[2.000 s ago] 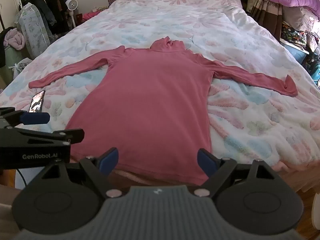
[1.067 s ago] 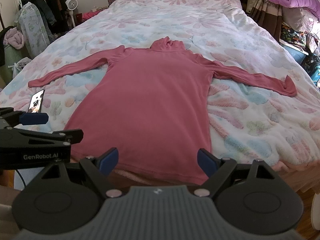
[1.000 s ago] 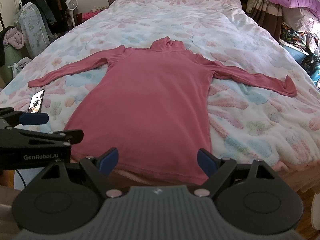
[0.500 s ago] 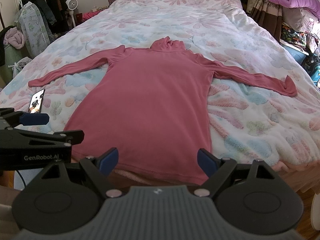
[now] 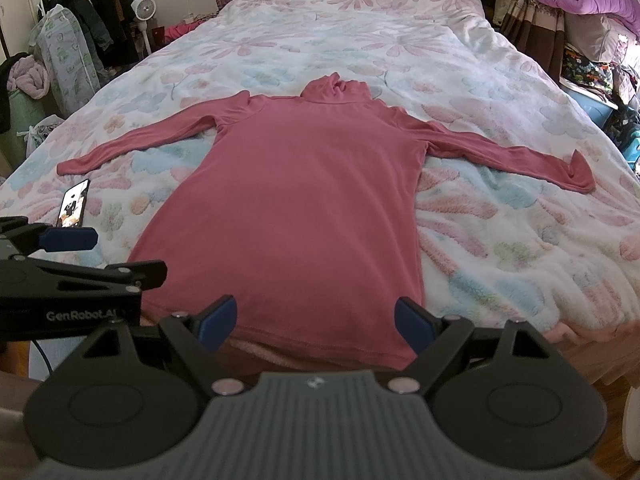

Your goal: Fold small clothes

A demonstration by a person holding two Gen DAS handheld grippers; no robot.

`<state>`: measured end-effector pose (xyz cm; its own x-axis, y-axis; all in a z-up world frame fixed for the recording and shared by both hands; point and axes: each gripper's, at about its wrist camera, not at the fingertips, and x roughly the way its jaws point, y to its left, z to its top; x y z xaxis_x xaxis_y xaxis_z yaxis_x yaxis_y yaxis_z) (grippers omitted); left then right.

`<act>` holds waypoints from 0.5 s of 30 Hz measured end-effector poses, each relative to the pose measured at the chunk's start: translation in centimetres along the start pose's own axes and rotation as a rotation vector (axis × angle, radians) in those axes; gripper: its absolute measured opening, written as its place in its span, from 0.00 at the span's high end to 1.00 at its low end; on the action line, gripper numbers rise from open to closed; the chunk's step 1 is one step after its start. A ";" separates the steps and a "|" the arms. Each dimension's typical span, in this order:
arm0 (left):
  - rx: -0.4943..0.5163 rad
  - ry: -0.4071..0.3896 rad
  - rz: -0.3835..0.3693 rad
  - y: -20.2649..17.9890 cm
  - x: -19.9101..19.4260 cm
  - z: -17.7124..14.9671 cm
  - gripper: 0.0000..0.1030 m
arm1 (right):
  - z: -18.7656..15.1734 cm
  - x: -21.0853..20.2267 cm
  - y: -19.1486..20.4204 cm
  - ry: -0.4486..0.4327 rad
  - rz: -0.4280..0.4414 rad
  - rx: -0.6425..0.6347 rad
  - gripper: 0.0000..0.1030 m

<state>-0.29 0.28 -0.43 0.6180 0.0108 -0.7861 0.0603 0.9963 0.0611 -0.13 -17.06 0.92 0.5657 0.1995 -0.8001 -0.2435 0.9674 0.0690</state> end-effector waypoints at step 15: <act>-0.001 0.001 0.000 0.0 0.0 0.0 0.07 | 0.0 0.0 0.0 -0.001 0.000 0.000 0.20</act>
<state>-0.32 0.23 -0.43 0.6174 0.0110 -0.7866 0.0597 0.9964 0.0608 -0.12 -17.08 0.92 0.5667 0.1994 -0.7994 -0.2430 0.9676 0.0691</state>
